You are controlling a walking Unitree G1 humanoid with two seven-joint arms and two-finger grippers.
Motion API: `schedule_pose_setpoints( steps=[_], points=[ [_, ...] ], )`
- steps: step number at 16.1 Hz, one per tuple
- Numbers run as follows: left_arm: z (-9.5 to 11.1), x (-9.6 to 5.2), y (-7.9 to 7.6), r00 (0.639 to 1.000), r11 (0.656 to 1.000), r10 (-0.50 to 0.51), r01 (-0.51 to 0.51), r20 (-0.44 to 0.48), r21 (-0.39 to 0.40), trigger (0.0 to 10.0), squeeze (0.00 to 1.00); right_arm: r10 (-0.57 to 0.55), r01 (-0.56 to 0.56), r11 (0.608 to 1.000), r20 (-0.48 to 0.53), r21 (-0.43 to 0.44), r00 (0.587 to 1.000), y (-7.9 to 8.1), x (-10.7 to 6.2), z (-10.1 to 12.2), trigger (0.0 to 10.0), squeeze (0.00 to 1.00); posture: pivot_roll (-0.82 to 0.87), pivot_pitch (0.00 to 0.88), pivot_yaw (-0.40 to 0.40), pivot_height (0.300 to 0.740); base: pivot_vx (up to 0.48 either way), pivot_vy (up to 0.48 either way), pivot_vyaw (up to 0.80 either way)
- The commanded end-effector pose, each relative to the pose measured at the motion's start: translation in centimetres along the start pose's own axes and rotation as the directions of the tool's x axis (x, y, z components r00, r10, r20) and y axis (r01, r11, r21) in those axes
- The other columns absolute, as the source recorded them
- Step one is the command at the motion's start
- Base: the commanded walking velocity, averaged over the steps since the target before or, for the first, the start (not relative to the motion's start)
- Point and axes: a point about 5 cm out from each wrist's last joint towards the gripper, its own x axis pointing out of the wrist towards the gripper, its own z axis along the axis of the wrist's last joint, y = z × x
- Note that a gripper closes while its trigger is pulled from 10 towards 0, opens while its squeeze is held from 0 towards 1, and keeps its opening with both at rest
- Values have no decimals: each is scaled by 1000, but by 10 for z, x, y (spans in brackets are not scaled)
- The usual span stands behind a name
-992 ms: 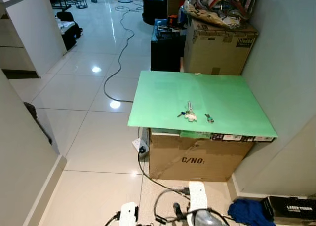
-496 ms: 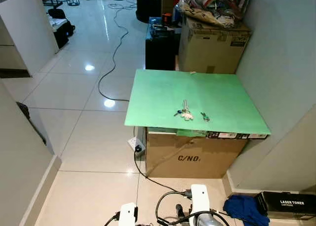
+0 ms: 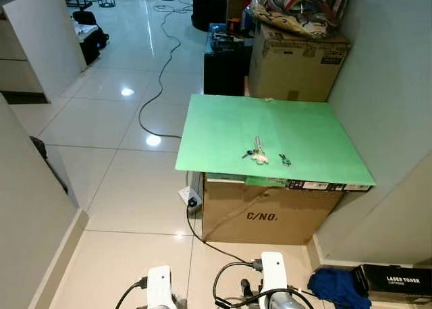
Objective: Hang keys on a hook
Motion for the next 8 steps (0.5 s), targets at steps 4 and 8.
schedule_pose_setpoints(
  steps=[4,8],
  points=[
    [116,-5,-41,937,868,-210,47,279,495,10000,0,33,-32,999,-37,22,999,18,-3,-15,10000,0,-125,18,128,686,0,0,0],
    [116,-5,-41,937,868,-210,47,279,495,10000,0,33,-32,999,-37,22,999,18,-3,-15,10000,0,-125,18,128,686,0,0,0]
  ],
)
